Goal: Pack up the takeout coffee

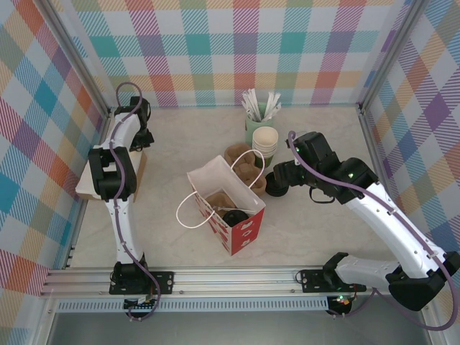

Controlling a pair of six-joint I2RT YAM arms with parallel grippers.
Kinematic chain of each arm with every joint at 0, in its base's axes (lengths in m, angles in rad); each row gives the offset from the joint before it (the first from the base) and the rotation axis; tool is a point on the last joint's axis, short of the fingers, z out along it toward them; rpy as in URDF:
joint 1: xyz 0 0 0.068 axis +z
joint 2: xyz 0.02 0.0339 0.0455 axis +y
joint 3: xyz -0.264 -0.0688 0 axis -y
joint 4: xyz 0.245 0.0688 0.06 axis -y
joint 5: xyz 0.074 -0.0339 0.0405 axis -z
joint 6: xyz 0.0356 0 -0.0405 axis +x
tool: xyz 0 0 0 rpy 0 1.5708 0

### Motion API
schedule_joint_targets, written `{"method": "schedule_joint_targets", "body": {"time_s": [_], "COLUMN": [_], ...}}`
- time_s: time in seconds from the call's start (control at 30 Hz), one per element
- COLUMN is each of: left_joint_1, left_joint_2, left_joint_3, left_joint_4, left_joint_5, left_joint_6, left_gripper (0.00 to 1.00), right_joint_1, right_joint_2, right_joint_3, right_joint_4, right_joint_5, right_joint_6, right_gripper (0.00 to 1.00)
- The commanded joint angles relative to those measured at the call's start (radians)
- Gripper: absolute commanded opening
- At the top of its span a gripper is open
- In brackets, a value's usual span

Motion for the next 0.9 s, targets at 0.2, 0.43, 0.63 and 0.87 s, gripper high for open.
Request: {"method": "schedule_joint_targets", "body": {"time_s": [0.2,0.43,0.63,0.87], "left_joint_1": [-0.001,-0.001,-0.001,-0.001], "left_joint_2": [-0.074,-0.094,-0.12,-0.217], "left_joint_3": [0.019,0.02,0.02,-0.017], "left_joint_4": [-0.033,-0.034,-0.037,-0.028], "left_joint_5": [0.019,0.031,0.043,0.059], "left_joint_6": [0.005,0.005,0.015,0.055], "left_gripper": [0.22,0.13,0.0,0.0], "right_joint_1": [-0.005,-0.006,-0.008,-0.012], "right_joint_2": [0.007,0.006,0.005,-0.022], "right_joint_3": [-0.011,-0.011,-0.009,-0.005], "right_joint_4": [0.023,0.022,0.024,0.034], "right_joint_5": [-0.012,-0.013,-0.015,-0.032], "right_joint_6": [-0.003,-0.003,-0.004,-0.007], "right_gripper": [0.78,0.78,0.78,0.78]}}
